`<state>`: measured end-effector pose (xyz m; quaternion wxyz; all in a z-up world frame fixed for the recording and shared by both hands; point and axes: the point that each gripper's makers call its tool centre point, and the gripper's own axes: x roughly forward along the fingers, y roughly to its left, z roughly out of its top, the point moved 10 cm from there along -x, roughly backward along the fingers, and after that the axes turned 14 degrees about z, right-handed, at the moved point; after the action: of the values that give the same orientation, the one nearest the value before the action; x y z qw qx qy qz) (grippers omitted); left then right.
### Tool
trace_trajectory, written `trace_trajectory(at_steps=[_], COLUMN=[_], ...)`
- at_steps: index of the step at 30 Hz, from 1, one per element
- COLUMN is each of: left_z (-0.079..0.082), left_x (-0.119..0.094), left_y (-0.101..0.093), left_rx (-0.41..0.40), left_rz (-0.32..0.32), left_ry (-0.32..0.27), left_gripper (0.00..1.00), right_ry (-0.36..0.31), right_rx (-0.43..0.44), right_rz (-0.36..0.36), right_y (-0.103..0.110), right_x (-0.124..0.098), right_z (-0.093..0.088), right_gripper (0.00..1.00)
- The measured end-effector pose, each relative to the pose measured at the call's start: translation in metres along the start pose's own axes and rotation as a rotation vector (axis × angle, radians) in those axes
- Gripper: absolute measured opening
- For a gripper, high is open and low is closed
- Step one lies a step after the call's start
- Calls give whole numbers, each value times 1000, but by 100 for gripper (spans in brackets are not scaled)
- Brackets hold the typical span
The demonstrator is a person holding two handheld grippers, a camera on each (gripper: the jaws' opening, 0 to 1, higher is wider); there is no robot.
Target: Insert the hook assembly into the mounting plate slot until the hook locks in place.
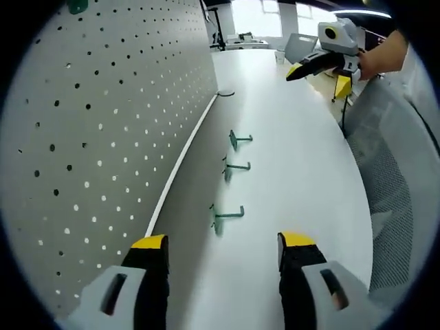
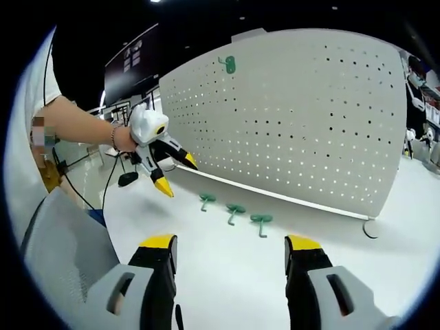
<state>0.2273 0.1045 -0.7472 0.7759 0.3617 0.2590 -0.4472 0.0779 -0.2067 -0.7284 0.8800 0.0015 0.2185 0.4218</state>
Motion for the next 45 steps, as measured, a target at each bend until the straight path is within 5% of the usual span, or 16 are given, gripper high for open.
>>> trace_trajectory(at_steps=[17, 45], left_z=[0, 3], left_x=[25, 50], left_y=[-2, -2], left_rx=[58, 84], left_rz=[-60, -115], left_ry=[67, 98], left_gripper=[65, 65], right_ry=[-5, -22], right_rx=[14, 31], right_rz=[1, -12], right_y=[2, 0], right_x=[3, -1], right_z=[1, 1], right_gripper=[61, 61])
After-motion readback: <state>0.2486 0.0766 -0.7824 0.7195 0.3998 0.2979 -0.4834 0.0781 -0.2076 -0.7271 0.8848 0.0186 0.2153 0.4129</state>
